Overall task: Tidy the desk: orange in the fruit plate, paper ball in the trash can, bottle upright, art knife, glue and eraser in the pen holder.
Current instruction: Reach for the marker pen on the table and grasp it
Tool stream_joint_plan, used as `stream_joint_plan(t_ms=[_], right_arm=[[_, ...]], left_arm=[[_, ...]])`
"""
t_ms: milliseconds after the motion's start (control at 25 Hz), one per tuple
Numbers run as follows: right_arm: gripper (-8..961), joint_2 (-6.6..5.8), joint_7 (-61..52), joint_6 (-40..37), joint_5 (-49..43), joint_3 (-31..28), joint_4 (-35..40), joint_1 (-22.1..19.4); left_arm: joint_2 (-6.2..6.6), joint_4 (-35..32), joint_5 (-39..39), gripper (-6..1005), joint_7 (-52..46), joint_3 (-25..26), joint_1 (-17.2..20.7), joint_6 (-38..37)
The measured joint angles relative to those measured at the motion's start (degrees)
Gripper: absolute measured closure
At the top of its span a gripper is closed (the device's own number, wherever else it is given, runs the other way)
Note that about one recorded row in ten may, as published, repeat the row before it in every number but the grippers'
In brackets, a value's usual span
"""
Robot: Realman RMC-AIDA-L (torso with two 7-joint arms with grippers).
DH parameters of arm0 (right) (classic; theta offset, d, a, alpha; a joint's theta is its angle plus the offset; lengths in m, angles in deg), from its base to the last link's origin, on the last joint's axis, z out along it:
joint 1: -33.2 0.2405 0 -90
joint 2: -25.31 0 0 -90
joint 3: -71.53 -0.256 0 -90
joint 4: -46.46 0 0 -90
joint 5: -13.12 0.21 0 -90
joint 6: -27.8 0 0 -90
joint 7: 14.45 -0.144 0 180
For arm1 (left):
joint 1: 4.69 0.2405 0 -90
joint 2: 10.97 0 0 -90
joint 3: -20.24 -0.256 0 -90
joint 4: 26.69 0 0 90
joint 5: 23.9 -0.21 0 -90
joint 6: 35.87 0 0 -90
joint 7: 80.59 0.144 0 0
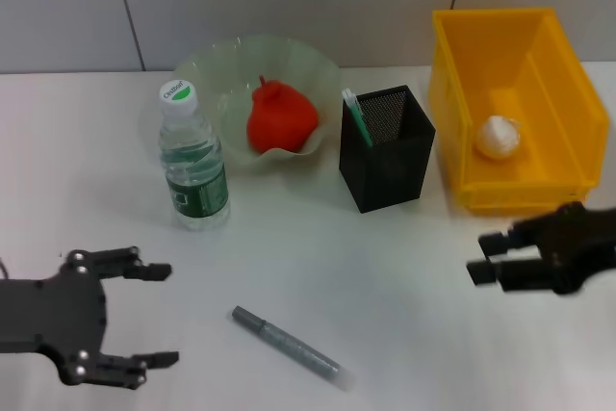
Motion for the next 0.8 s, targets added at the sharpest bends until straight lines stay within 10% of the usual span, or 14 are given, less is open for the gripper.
stream_joint_plan(t_ms=[560,800], right_arm=[[502,-1.52,19.5,-9.1,0.8,-20.9,-14.9,-4.9],[502,-3.92,7.9,-11.6,-1.9,-21.3,-14.9,0.5]], left_arm=[[-0.26,-1.1,-6.9,158,-0.6,-12.4,-6.0,8.2],[-0.39,4.0,-7.1,158,-0.1,-19.0,-7.1,14.8]])
